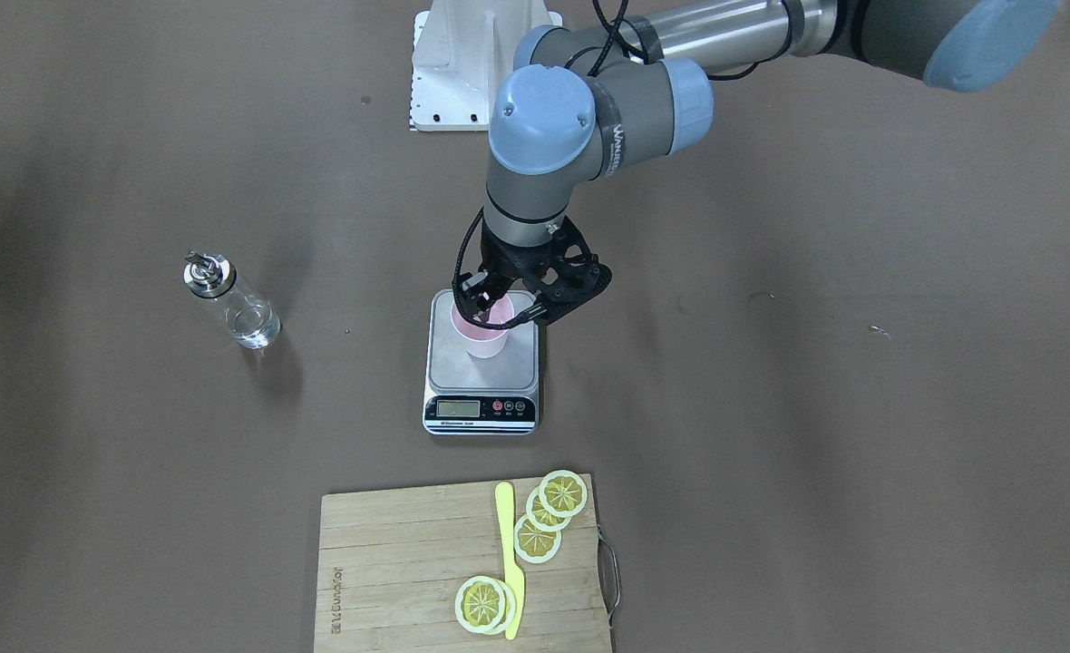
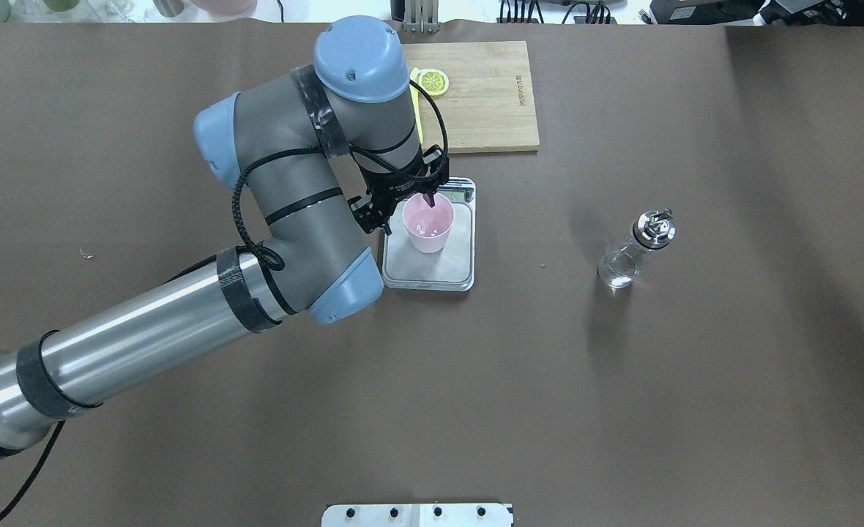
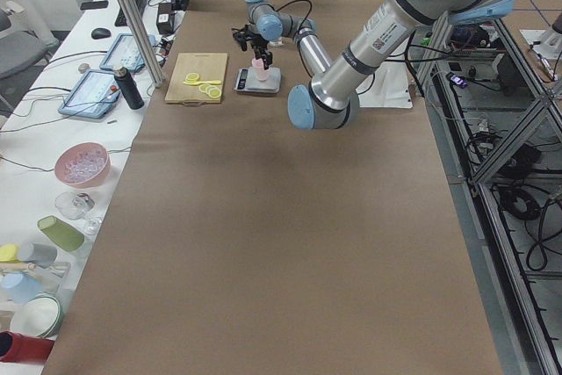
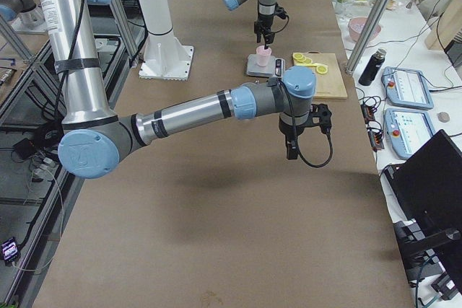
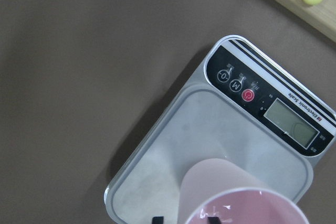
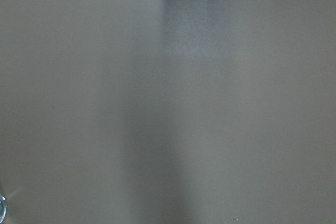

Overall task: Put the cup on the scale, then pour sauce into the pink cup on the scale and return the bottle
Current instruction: 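Lower the pink cup onto the scale and open the left gripper, then raise the left gripper away from the cup while the right gripper approaches the glass bottle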

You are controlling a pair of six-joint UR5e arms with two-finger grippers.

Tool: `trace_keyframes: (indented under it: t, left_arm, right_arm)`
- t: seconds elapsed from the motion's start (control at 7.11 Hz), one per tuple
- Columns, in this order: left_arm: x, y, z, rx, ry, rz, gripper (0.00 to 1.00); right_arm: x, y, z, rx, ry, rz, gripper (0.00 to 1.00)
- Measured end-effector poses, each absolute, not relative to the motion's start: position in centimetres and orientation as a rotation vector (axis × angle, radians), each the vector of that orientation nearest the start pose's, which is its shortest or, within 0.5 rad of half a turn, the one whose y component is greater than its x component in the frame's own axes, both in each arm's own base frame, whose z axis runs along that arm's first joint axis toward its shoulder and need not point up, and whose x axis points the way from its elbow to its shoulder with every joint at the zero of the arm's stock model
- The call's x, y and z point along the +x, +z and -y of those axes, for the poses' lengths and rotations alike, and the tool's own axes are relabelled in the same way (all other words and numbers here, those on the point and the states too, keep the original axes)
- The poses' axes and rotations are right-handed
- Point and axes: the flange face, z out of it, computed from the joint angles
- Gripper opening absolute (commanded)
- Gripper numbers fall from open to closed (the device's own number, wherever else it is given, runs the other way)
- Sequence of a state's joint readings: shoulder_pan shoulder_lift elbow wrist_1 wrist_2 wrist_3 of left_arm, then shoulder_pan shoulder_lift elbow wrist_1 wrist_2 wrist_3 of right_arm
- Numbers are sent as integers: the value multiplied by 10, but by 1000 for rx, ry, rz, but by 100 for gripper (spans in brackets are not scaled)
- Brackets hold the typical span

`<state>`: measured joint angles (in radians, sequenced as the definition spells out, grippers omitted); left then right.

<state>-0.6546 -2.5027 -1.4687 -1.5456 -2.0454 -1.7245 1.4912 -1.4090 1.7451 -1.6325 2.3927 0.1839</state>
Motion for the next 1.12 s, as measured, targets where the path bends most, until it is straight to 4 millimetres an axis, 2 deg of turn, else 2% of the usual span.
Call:
trace_keyframes:
  t: [0.28,0.42,0.56,0.84,1.12]
  left_arm:
    - [482,126,518,-204,-548,-873,99]
    - [457,139,516,-183,-534,-858,99]
    - [437,152,514,-165,-525,-851,99]
    - [411,177,515,-142,-526,-834,99]
    - [399,203,515,-119,-483,-811,99]
  right_arm:
    - [16,478,550,220,-30,873,100]
    - [11,459,544,259,-16,889,100]
    - [-4,434,533,294,-4,894,100]
    - [-66,373,490,357,19,869,100]
    - [-125,320,447,438,9,898,100]
